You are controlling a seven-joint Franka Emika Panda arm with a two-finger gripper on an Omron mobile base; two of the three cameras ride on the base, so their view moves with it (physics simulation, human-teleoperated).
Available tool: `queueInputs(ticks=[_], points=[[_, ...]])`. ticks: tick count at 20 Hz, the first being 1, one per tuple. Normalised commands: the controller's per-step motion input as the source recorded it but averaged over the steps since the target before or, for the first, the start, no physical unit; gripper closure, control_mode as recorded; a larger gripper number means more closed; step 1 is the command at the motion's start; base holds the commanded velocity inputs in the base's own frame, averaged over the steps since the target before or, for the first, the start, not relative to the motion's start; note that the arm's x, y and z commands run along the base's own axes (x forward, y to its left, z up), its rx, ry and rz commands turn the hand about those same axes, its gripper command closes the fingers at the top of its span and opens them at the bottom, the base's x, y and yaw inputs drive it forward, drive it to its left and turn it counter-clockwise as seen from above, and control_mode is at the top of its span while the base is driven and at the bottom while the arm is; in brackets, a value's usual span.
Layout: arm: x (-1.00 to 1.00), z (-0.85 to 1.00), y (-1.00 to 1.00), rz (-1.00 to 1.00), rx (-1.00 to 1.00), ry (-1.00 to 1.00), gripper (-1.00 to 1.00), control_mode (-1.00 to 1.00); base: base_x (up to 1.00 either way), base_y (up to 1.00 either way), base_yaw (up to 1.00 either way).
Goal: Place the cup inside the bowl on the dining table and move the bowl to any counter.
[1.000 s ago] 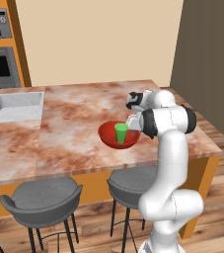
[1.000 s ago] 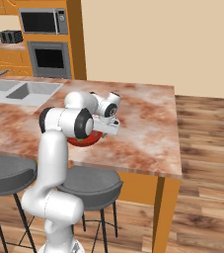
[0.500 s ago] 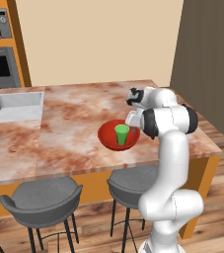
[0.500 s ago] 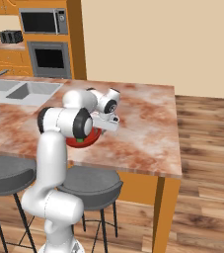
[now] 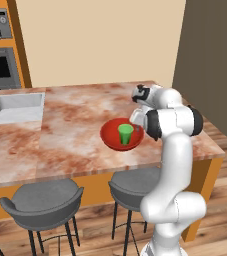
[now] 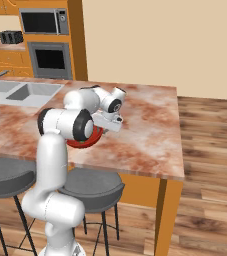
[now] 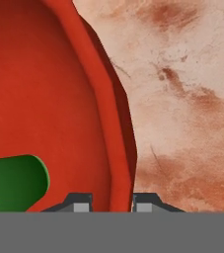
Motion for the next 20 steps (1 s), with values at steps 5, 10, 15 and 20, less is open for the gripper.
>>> queueInputs(ticks=[5, 10, 15, 20], points=[[0.00, 0.03, -0.13, 0.00, 0.08, 0.08, 1.00, -1.00, 0.00, 0.00, 0.00], [0.00, 0.08, -0.07, -0.03, 0.05, 0.12, 1.00, -1.00, 0.00, 0.00, 0.00], [0.00, 0.15, 0.00, -0.07, 0.00, 0.15, 1.00, -1.00, 0.00, 0.00, 0.00], [-0.02, 0.17, 0.00, -0.11, 0.01, 0.09, 1.00, -1.00, 0.00, 0.00, 0.00]])
